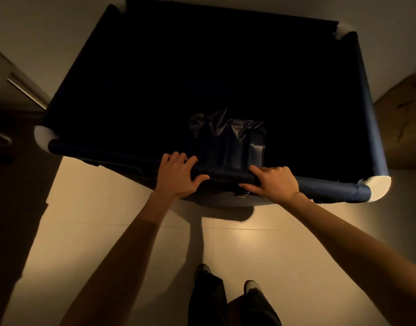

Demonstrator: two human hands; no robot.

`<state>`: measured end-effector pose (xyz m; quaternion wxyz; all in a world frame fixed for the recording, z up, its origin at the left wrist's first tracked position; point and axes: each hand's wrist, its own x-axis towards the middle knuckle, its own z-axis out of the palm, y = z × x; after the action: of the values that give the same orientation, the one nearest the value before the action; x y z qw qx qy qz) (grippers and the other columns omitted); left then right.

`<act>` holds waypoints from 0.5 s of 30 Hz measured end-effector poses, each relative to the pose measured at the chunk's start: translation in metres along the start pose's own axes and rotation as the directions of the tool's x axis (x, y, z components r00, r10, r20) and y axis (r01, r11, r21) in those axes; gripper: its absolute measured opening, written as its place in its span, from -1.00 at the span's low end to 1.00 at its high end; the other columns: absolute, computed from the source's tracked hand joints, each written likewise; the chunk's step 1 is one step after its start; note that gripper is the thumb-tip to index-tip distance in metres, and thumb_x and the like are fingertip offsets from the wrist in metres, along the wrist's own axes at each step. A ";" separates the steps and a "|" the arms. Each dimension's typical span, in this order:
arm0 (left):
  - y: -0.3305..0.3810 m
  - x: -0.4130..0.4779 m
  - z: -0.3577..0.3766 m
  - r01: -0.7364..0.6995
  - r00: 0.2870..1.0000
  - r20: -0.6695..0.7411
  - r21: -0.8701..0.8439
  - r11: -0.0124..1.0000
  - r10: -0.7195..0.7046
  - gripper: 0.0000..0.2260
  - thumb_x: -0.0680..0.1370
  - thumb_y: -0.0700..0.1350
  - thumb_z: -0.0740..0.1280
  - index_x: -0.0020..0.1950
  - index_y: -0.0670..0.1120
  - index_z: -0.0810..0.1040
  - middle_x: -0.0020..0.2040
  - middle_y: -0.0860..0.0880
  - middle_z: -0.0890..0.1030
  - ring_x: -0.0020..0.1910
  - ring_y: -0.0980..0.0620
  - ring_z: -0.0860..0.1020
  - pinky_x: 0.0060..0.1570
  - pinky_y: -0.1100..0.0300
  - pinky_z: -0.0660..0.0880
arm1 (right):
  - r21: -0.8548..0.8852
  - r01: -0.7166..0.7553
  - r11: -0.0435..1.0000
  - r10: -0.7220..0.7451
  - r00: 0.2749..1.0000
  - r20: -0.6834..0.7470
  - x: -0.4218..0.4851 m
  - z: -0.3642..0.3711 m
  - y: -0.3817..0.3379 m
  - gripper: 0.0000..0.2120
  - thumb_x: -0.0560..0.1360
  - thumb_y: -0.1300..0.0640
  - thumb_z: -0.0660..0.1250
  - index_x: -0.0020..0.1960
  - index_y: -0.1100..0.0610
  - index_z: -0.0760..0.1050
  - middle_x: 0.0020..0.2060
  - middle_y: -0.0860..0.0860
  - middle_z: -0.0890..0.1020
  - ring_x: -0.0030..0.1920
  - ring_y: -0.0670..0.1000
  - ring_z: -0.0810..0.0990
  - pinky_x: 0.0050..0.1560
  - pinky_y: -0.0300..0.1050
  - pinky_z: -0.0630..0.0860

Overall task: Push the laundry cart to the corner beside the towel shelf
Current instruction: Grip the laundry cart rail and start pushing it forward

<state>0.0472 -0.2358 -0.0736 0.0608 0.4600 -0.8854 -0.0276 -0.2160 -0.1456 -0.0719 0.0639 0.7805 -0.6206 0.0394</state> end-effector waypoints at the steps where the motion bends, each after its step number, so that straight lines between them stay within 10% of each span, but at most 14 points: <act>1: -0.004 -0.002 -0.001 0.007 1.000 0.012 0.003 1.000 -0.007 -0.38 0.43 0.35 0.03 0.07 -0.12 0.56 -0.12 -0.17 0.59 -0.09 -0.17 0.50 0.00 -0.03 0.35 | -0.005 0.007 1.000 -0.007 1.000 -0.002 0.003 -0.001 -0.004 -0.46 0.44 -0.33 0.08 0.03 0.10 0.50 -0.41 0.03 0.60 -0.50 0.09 0.55 -0.53 -0.25 0.27; 15: 0.006 0.010 0.001 0.101 0.995 0.030 -0.025 0.995 -0.100 -0.34 0.43 0.38 -0.03 0.09 -0.10 0.54 -0.08 -0.16 0.59 -0.04 -0.16 0.48 0.04 -0.04 0.31 | -0.002 0.101 0.995 -0.101 0.995 -0.025 0.027 0.008 0.027 -0.32 0.49 -0.38 -0.18 0.02 0.07 0.51 -0.40 0.00 0.61 -0.51 0.03 0.54 -0.51 -0.28 0.23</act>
<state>0.0361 -0.2407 -0.0728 0.0530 0.5028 -0.8614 -0.0490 -0.2364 -0.1785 -0.0743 0.0739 0.8103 -0.5795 0.0456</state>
